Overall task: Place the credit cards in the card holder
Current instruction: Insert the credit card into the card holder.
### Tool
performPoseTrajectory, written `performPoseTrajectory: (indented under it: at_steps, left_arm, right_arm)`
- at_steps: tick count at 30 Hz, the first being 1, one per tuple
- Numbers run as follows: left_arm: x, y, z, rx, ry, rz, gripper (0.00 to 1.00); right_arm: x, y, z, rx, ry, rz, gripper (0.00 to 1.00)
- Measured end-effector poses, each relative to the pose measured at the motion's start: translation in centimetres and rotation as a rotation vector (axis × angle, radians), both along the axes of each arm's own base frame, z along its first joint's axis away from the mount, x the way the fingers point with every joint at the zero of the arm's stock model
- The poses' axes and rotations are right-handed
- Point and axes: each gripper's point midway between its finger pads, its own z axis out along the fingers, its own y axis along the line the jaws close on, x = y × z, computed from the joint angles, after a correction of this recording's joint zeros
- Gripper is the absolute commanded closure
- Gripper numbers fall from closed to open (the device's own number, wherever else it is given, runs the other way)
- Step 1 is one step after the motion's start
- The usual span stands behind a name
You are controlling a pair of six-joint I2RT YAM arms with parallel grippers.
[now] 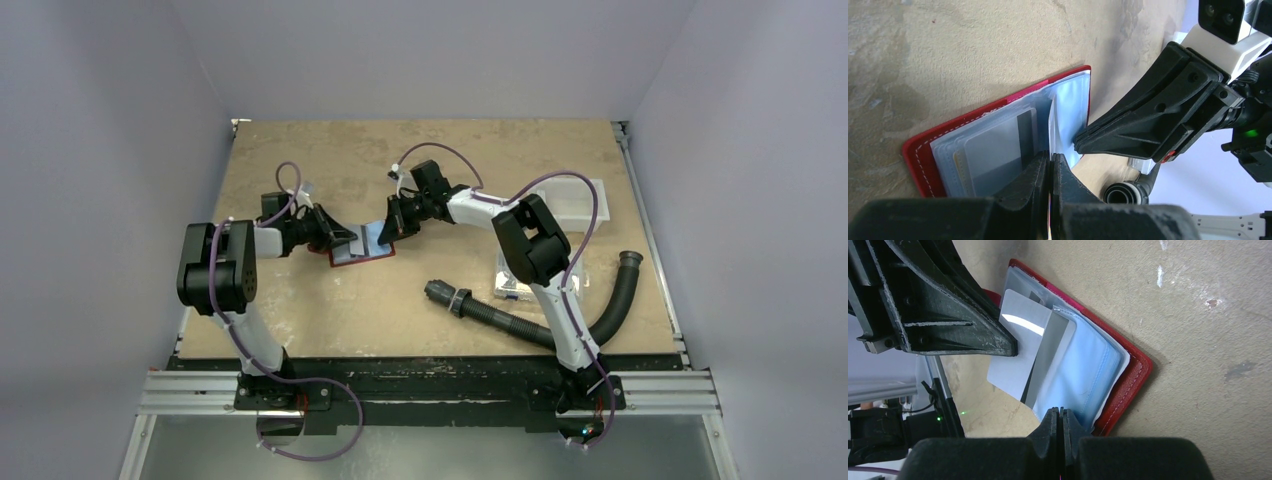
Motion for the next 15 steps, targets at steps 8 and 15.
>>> performPoseTrajectory:
  at_steps: [8,15]
  left_arm:
    - [0.5,-0.8,-0.3,0.027,-0.001,0.026,1.00]
    - [0.2,-1.0,0.0,0.171,-0.006,0.052,0.68]
  right_arm:
    - [0.1,0.0,0.0,0.000,0.000,-0.002,1.00]
    - [0.1,0.0,0.0,0.001,0.001,-0.003,1.00]
